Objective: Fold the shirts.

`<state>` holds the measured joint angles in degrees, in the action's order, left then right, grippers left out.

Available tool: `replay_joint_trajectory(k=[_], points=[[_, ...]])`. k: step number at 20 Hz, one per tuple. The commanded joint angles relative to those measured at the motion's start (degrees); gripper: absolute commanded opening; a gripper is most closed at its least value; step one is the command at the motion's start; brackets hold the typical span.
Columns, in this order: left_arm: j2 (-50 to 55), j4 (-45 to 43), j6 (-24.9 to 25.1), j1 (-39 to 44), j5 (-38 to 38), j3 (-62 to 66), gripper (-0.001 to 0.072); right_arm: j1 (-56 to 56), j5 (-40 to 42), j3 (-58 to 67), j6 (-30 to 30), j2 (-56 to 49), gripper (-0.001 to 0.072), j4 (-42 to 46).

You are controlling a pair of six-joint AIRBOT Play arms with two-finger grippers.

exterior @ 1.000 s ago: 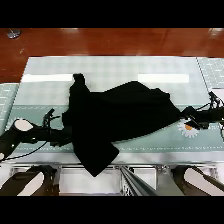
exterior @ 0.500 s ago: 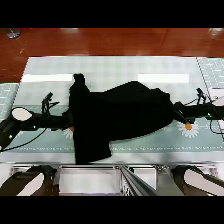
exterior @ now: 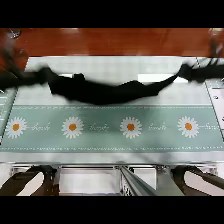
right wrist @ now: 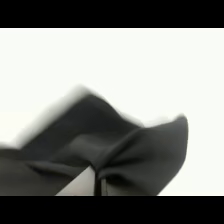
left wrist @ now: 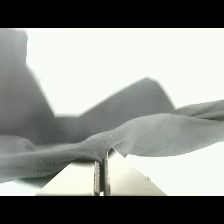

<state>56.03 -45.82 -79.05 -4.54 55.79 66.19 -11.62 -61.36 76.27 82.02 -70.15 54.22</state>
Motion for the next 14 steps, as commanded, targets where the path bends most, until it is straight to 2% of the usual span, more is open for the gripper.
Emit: replay_joint_trajectory(k=[1,4,8,11,14], points=[[-1.1,-1.2,1.0,-2.9,2.0,25.0,0.0033,0.3,-2.7,18.2,0.0,9.5,0.0017,2.9],[-4.5,-8.2,0.9,-3.6,6.1,37.8,0.0033,0.3,-3.0,20.9,-0.2,22.1,0.0017,8.3],[-13.6,-17.9,0.1,-3.6,9.6,41.9,0.0033,0.3,-7.6,20.9,1.2,35.0,0.0017,13.9],[-19.2,-21.4,0.1,-3.6,13.6,41.9,0.0033,0.3,-11.9,20.9,3.7,40.3,0.0017,17.6],[-20.5,-22.3,0.1,-3.6,17.2,41.6,0.0033,0.3,-18.0,20.4,4.8,40.9,0.0017,17.4]])
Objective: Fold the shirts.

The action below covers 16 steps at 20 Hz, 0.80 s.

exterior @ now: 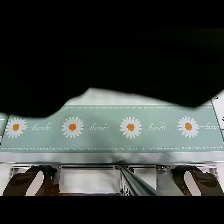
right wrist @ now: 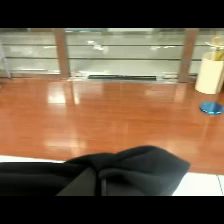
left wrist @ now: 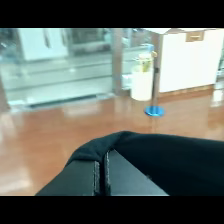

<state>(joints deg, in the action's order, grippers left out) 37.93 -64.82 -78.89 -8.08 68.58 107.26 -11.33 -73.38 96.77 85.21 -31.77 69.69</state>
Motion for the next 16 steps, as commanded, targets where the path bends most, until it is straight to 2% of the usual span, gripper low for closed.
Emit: replay_joint_trajectory(k=[1,5,7,11,14,16], points=[[-2.1,-3.3,-0.6,-0.1,5.3,-0.4,0.0033,0.1,-7.2,-1.6,1.6,2.3,0.0017,0.9],[-0.7,-2.3,-2.0,-0.1,7.3,-14.2,0.0033,0.1,-8.5,-16.8,1.6,2.3,0.0018,-5.8],[1.3,-2.3,-1.9,0.0,6.5,-23.9,0.0033,0.1,-5.5,-27.0,1.6,1.9,0.0018,-6.8],[9.9,-1.8,-1.8,0.3,-3.6,-37.8,0.0033,0.1,8.5,-41.9,0.9,-5.7,0.0018,-7.8],[19.3,1.9,-1.8,0.2,-10.9,-41.0,0.0033,0.1,19.5,-43.7,-0.4,-19.0,0.0018,-9.9],[26.0,5.4,-1.8,0.2,-13.6,-40.9,0.0034,0.1,26.6,-42.9,-2.5,-29.3,0.0019,-15.4]])
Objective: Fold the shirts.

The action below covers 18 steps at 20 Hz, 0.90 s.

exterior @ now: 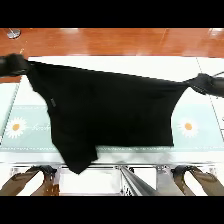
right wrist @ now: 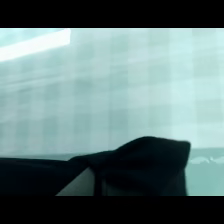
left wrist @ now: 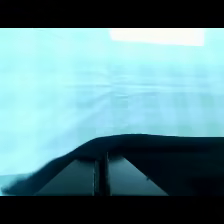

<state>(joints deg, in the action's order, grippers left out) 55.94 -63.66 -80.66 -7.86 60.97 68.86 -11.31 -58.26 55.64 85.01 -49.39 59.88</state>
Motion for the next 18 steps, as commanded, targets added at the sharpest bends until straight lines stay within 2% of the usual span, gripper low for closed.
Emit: replay_joint_trajectory(k=[1,2,3,4,5,8,11,13,15,16,18], points=[[11.3,6.9,0.0,0.0,-6.6,-2.5,0.0039,0.0,13.6,-0.5,-3.1,-16.5,0.0019,-8.9],[14.1,9.6,0.0,0.0,-6.9,-2.5,0.0117,0.0,15.3,1.6,-4.0,-21.2,0.0033,-12.3],[16.9,11.7,0.0,0.0,-7.0,-2.4,0.0383,0.0,16.8,4.6,-4.5,-26.1,0.0196,-16.0],[19.1,12.3,-0.3,0.0,-6.5,-2.0,0.0693,-0.6,16.6,8.2,-4.9,-30.3,0.0478,-18.3],[20.9,11.9,-0.2,-0.9,-4.3,-0.9,0.0701,-1.9,14.3,12.8,-4.9,-34.1,0.0630,-19.5],[22.0,8.0,0.0,-7.7,4.4,2.4,0.0699,-9.5,-1.1,22.9,-4.9,-38.8,0.0620,-15.6],[20.1,1.1,0.1,-15.6,14.1,-0.7,0.0699,-17.7,-21.8,22.7,-4.2,-38.2,0.0616,1.7],[17.5,1.1,0.0,-18.3,17.0,-8.7,0.0699,-19.1,-32.8,16.1,-3.9,-37.4,0.0616,9.9],[13.9,1.0,0.5,-18.1,16.1,-18.8,0.0699,-19.1,-33.7,5.3,-5.6,-34.9,0.0616,10.8],[12.3,1.0,0.5,-18.1,15.0,-23.6,0.0699,-19.1,-32.1,0.1,-7.0,-33.6,0.0616,10.4],[10.4,1.1,0.5,-18.2,12.8,-30.2,0.0699,-19.1,-25.6,-7.7,-6.1,-31.2,0.0616,9.9]])
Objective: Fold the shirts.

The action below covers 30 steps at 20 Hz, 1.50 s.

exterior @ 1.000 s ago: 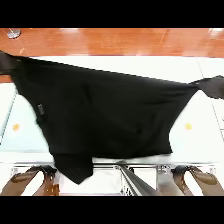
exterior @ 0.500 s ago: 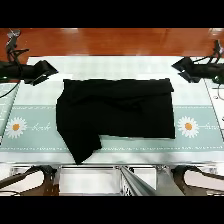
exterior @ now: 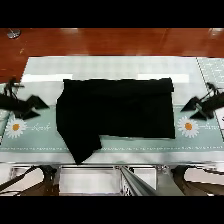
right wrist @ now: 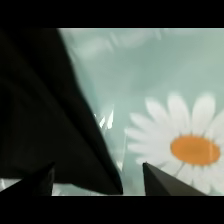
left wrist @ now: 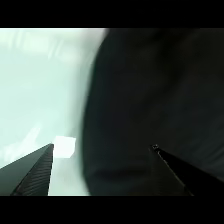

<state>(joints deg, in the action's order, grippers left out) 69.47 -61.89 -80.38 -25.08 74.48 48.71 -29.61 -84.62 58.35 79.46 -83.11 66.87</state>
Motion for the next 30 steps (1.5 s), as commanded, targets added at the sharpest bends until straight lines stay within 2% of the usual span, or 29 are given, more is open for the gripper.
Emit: replay_joint_trajectory(k=[1,3,7,8,10,11,12,19,22,23,24,25,28,30], points=[[-3.3,-0.2,0.2,-1.0,-1.2,-12.2,0.0699,-0.8,2.4,-13.1,-0.4,3.2,0.0616,1.8],[-3.3,1.4,1.4,-1.0,-2.1,-15.0,0.0699,-0.4,5.0,-17.5,-0.6,3.6,0.0615,-1.7],[-3.3,6.0,2.8,-0.9,-4.5,-16.5,0.0699,6.1,9.3,-21.0,-0.8,3.6,0.0615,-3.1],[-3.2,7.0,2.9,-0.9,-5.0,-16.5,0.0699,8.2,10.7,-21.1,-0.7,3.6,0.0588,-3.9],[-3.1,8.2,3.5,-0.6,-5.6,-16.5,0.0699,11.5,13.1,-20.6,-1.1,3.6,0.0311,-7.9],[-3.1,8.2,3.5,-0.2,-5.7,-16.6,0.0699,12.3,13.0,-19.9,-3.1,3.8,0.0089,-10.0],[-3.1,8.2,4.0,0.4,-6.0,-16.6,0.0699,12.7,13.1,-19.1,-4.2,4.5,0.0018,-12.1],[-3.0,8.2,4.7,5.8,-8.3,-17.2,0.0698,12.6,13.4,-6.4,-3.0,14.4,0.0018,-13.9],[-2.9,11.2,4.7,10.3,-12.2,-18.3,0.0696,12.6,15.5,-1.1,-1.7,18.1,0.0018,-14.0],[-2.8,11.7,4.7,12.1,-13.9,-18.1,0.0566,12.6,15.7,0.9,-1.4,19.2,0.0018,-14.0],[-2.8,13.3,4.7,13.0,-14.9,-17.1,0.0093,12.6,15.6,2.9,-1.1,20.2,0.0018,-13.8],[-2.9,16.6,5.1,13.1,-14.6,-15.3,0.0033,12.6,15.6,5.5,-1.0,21.3,0.0017,-13.8],[-6.5,33.0,12.9,11.6,-9.7,-2.6,0.0032,12.6,15.1,15.4,-0.1,25.7,0.0018,-12.1],[-11.5,39.9,13.9,10.3,-9.6,9.7,0.0032,12.6,14.1,21.7,0.0,29.3,0.0018,-12.1]])
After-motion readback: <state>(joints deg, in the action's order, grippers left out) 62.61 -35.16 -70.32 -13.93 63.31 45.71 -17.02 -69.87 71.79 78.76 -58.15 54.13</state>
